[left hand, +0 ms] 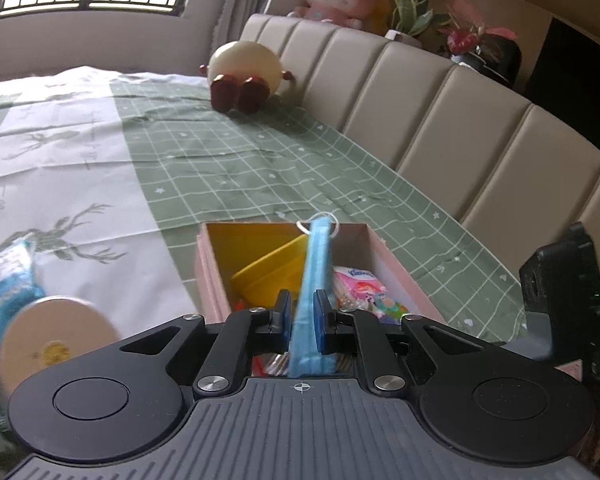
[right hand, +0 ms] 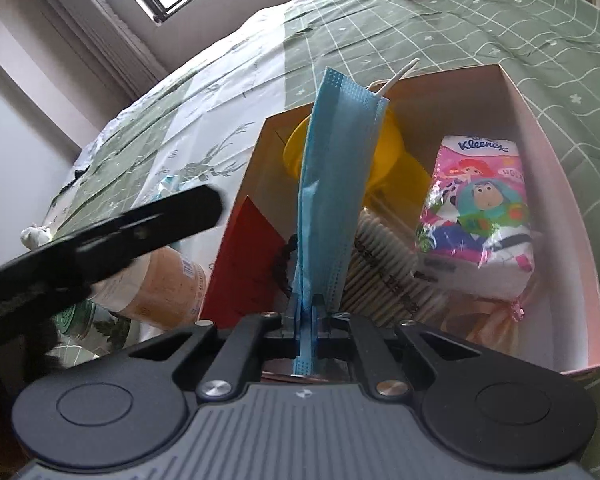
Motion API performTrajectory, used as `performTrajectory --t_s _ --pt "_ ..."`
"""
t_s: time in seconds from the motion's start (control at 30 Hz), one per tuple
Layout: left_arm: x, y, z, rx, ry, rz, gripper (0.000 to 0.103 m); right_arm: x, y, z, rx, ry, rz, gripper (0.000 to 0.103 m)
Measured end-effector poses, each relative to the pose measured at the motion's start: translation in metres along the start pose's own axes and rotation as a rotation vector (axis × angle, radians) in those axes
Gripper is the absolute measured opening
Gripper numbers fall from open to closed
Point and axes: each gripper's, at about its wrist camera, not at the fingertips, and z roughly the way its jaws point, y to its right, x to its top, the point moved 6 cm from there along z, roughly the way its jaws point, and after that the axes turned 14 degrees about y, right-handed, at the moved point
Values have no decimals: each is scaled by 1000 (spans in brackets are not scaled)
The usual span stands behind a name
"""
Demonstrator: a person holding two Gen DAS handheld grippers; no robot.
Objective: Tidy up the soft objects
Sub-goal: 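Lower the mask and hair tie into the pink box and open both grippers, then grasp the beige powder puff with the left gripper while the right gripper reaches the cotton pad bag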
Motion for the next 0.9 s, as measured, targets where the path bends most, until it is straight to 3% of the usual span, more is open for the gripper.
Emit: performTrajectory --t_s 0.03,0.07,0.1,0.17,0.43,0.63,0.77,0.9 --pt "2 -4 -5 5 2 -5 13 1 -1 -3 -8 5 -8 18" --pt "4 -10 -11 15 7 -4 13 1 -3 -6 -21 11 -21 33" --pt "7 -16 -18 30 14 2 13 2 -4 -10 -41 21 -39 54" --pt "11 -33 -33 66 32 5 13 6 -8 -19 -76 56 -80 68" --pt "29 -124 -101 232 136 -122 13 44 -34 -68 -119 207 -158 70" --pt "28 -179 -144 336 190 -175 13 70 -57 -82 -155 255 -200 76" --pt "14 -214 -160 353 192 -209 13 82 -87 -63 -123 208 -230 80" --pt "-10 -251 -168 340 196 -303 13 90 -130 -21 -26 75 -203 80"
